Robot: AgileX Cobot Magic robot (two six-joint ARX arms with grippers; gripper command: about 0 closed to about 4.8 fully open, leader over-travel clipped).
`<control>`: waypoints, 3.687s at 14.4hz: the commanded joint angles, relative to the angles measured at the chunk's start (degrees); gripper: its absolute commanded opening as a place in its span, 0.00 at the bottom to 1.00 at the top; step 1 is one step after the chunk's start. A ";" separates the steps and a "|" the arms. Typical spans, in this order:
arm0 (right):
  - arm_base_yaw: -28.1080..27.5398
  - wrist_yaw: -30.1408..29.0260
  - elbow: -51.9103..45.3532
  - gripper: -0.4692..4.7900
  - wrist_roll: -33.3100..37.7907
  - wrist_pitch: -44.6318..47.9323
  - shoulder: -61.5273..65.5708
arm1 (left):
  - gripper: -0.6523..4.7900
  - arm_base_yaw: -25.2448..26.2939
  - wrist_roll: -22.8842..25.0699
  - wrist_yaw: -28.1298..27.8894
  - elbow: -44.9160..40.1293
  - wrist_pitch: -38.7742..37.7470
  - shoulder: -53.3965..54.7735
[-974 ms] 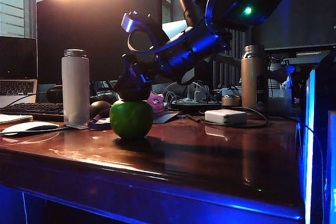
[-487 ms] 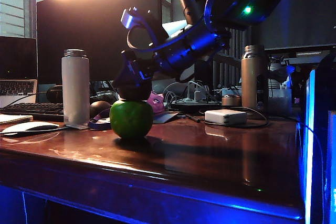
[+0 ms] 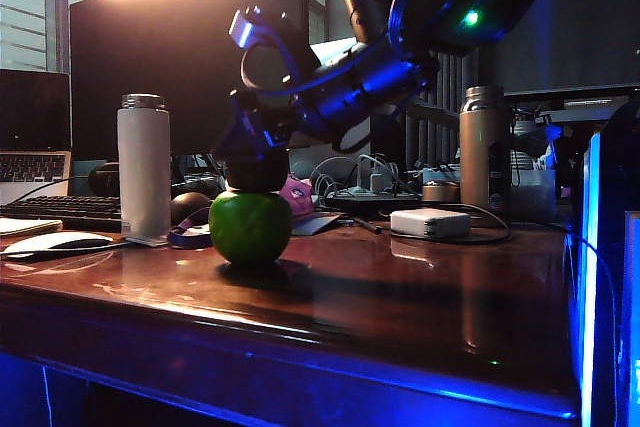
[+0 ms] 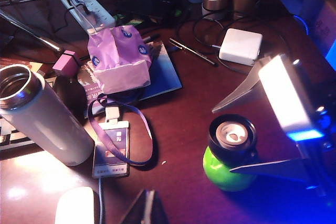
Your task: Stack the black thermos bottle cap from the table onto the green apple.
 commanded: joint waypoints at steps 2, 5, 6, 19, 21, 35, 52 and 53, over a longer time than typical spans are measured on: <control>0.07 -0.33 0.33 1.00 0.02 1.40 -3.19 | 0.11 0.00 -0.15 0.44 0.26 0.79 -0.15; 0.04 2.10 0.33 1.00 0.04 1.38 -8.50 | 0.11 0.00 -0.17 0.44 0.26 0.85 -0.15; -0.02 4.44 0.33 0.96 0.04 1.31 -11.26 | 0.11 0.00 -0.22 0.46 0.26 1.05 -0.17; -1.64 28.44 0.28 0.08 0.04 -28.65 -45.40 | 0.11 0.00 -9.62 -8.92 0.22 -10.29 -23.41; -1.64 28.63 0.28 0.08 0.48 -33.44 -49.79 | 0.11 0.00 -11.91 -12.79 -0.11 -16.61 -31.32; -1.64 37.44 -50.05 0.08 11.65 -22.40 -81.40 | 0.11 0.00 -25.73 -15.98 -48.59 6.88 -55.84; -1.66 41.20 -67.80 0.08 21.92 -23.32 -88.80 | 0.11 -0.02 -26.99 -16.74 -69.90 19.52 -55.87; -1.66 41.11 -68.19 0.08 21.92 -23.39 -88.80 | 0.11 -0.02 -26.99 -16.72 -70.55 19.39 -55.87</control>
